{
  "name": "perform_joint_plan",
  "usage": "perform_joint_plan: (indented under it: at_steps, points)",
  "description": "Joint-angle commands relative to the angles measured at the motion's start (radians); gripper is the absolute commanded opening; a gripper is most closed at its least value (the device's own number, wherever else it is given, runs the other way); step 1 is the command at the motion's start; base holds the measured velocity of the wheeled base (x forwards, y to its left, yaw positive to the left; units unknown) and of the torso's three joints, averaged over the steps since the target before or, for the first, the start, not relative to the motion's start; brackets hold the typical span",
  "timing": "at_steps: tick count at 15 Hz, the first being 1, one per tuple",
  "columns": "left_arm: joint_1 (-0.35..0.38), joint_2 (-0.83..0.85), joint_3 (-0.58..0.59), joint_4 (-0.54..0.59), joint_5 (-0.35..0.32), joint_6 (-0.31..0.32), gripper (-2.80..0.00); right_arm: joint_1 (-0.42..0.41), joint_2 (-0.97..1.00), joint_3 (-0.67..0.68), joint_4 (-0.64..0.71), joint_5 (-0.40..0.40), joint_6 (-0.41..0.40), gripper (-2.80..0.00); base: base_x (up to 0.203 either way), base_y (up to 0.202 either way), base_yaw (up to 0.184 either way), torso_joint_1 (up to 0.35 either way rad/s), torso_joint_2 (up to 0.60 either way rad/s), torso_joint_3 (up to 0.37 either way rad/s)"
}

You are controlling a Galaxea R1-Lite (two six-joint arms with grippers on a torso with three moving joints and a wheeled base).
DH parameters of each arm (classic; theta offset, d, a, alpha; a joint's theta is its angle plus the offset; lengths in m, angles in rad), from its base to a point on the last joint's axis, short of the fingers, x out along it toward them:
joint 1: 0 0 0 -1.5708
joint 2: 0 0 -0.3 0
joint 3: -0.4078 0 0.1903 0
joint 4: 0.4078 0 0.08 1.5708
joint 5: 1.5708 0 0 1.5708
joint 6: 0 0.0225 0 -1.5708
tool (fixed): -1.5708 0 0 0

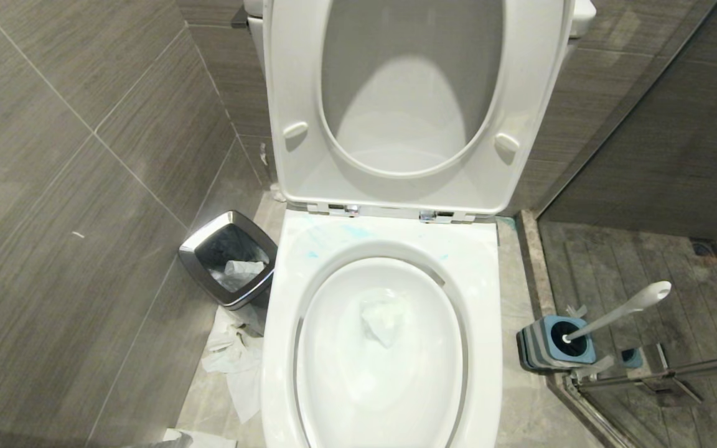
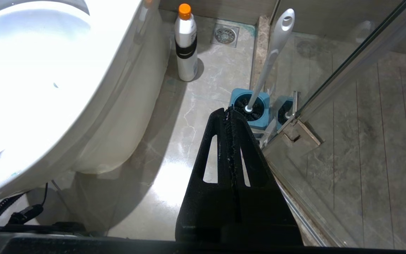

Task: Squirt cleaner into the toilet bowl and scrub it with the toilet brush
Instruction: Pour in the cleaning agent

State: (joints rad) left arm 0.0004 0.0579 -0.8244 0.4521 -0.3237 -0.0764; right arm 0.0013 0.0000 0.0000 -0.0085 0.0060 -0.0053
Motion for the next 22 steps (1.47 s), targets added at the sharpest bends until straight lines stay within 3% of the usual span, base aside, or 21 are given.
perform_joint_plan:
  at_steps: [1, 3, 5, 7, 11, 15, 18, 22]
  points:
    - [0.002, -0.052, 0.103, -0.017, 0.019, 0.000, -2.80, 0.000, 0.000, 0.006, -0.001, 0.000, 0.001, -2.80, 0.000, 0.000, 0.000, 0.000, 0.00, 0.000]
    - [0.002, -0.056, 0.234, -0.101, 0.038, -0.007, -2.80, 0.000, -0.001, 0.006, -0.001, 0.000, 0.000, -2.80, 0.000, 0.000, 0.000, 0.000, 0.00, 0.000]
    - [0.003, -0.057, 0.355, -0.283, 0.039, -0.041, -2.80, 0.000, -0.001, 0.006, -0.001, 0.000, 0.000, -2.80, 0.000, 0.000, 0.000, 0.000, 0.00, 0.000]
    - [0.004, -0.058, 0.462, -0.382, 0.048, -0.066, -2.80, 0.000, 0.000, 0.006, -0.001, 0.000, -0.001, -2.80, 0.000, 0.000, 0.000, 0.000, 0.00, 0.000]
    - [0.004, -0.058, 0.657, -0.444, 0.076, 0.042, -2.80, -0.001, 0.000, 0.006, -0.001, 0.000, -0.001, -2.80, 0.000, 0.000, 0.000, 0.000, 0.00, 0.000]
    - [0.004, -0.058, 0.832, -0.598, 0.141, 0.114, -2.80, 0.000, 0.000, 0.006, -0.001, 0.000, 0.001, -2.80, 0.000, 0.000, 0.000, 0.000, 0.00, 0.000]
    - [0.004, -0.058, 0.827, -0.530, 0.246, 0.127, -2.80, 0.000, 0.000, 0.006, -0.001, 0.000, -0.001, -2.80, 0.000, 0.000, 0.000, 0.000, 0.00, 0.000]
    - [0.004, -0.058, 0.822, -0.481, 0.286, 0.125, -2.80, 0.000, 0.000, 0.006, -0.001, 0.000, -0.001, -2.80, 0.000, 0.000, 0.000, 0.000, 0.00, 0.000]
